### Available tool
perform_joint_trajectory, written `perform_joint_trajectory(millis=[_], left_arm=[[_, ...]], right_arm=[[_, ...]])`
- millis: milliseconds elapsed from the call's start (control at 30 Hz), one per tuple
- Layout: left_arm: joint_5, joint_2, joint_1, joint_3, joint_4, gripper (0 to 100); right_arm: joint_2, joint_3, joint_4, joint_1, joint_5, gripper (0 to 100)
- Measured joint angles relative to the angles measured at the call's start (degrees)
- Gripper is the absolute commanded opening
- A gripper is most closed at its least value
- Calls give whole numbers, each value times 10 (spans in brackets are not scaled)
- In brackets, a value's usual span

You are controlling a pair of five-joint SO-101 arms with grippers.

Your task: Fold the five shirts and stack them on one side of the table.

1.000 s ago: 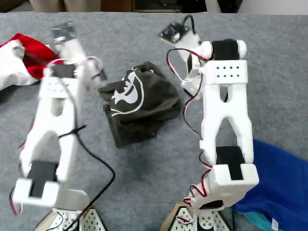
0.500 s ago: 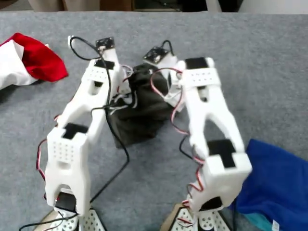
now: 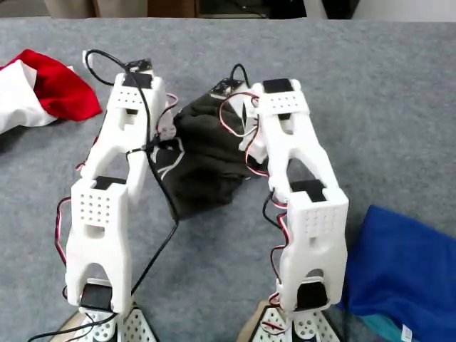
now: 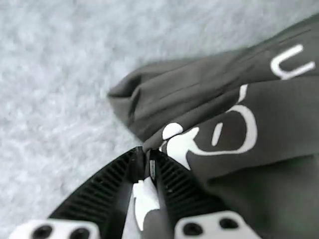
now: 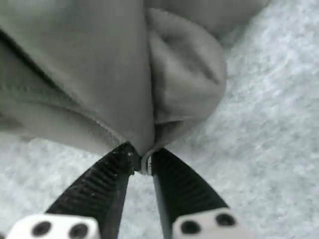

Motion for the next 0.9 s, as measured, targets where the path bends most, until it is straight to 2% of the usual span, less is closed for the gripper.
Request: perform_joint_trajectory(millis=[200, 367, 667, 900], left_arm=[[-47, 1, -1, -2, 81, 19], [-86, -4, -1, 13, 102, 19], [-215, -174, -1, 275, 103, 19], [-276, -319, -3, 471, 101, 19]], right_arm=[[-21, 12, 50, 2, -1, 4], [-114, 99, 55, 2, 11, 4], [-383, 361, 19, 1, 85, 4], [-551, 535, -4, 7, 137, 5]])
